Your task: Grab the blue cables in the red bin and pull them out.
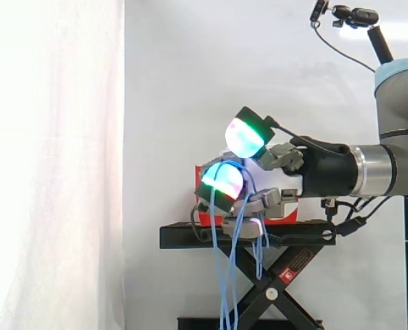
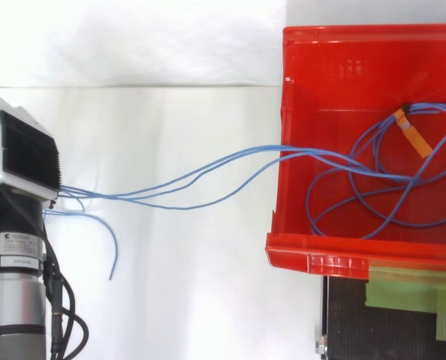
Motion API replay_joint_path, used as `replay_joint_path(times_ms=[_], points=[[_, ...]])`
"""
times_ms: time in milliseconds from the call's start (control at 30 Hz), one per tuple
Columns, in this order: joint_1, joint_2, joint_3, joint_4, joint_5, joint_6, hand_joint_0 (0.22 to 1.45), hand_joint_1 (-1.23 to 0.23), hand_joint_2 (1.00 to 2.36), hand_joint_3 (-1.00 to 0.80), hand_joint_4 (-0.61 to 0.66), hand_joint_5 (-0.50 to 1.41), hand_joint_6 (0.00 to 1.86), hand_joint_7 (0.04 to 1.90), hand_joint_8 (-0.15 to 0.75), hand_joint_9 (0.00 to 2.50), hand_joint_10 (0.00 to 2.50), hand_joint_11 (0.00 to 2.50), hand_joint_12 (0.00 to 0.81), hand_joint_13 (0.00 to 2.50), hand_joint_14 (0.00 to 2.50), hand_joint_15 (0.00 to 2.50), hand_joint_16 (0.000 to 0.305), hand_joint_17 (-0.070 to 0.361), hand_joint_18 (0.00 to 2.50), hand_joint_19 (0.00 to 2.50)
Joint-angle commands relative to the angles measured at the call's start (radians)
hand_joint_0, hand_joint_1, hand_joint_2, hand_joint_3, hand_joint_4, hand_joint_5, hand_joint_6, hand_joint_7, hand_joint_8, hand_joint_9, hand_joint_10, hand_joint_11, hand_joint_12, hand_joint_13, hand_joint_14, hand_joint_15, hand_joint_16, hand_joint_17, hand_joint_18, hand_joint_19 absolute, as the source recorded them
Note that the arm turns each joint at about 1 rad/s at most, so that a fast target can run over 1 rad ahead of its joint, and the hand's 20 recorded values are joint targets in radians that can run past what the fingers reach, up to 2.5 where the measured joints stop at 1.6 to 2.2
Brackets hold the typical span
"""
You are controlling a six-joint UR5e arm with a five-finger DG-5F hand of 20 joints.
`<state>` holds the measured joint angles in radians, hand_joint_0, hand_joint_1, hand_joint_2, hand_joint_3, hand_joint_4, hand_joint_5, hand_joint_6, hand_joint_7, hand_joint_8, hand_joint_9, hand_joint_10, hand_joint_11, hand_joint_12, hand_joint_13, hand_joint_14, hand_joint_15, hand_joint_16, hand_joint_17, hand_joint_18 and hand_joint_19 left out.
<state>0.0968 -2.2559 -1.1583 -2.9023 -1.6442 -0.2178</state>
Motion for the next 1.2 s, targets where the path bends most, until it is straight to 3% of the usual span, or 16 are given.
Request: replay_joint_path(times_ms=[0, 300, 467, 1167], points=[[0.003, 0.001, -0.026, 0.018, -0.002, 0.005, 0.71, -0.62, 1.00, -1.00, 0.16, 0.80, 0.27, 0.70, 0.302, 0.92, 0.01, 1.29, 0.341, 0.98, 1.87, 1.00, 0.054, 0.121, 0.96, 1.20], [0.004, 0.001, -0.035, 0.049, 0.000, 0.008, 0.73, -0.74, 1.00, -1.00, 0.11, 0.87, 0.37, 0.70, 0.283, 0.98, 0.01, 1.30, 0.324, 1.01, 1.81, 1.04, 0.050, 0.113, 0.99, 1.20], [0.006, 0.001, -0.035, 0.060, 0.000, 0.011, 0.84, -0.86, 1.00, -1.00, 0.08, 0.88, 0.46, 0.70, 0.258, 0.99, 0.01, 1.31, 0.295, 1.03, 1.71, 1.12, 0.044, 0.099, 0.96, 1.22], [0.009, 0.001, -0.035, 0.058, 0.001, 0.013, 0.89, -0.93, 1.00, -1.00, 0.07, 0.69, 0.73, 0.57, 0.252, 0.95, 0.01, 1.32, 0.297, 1.02, 1.68, 1.15, 0.044, 0.098, 0.95, 1.22]])
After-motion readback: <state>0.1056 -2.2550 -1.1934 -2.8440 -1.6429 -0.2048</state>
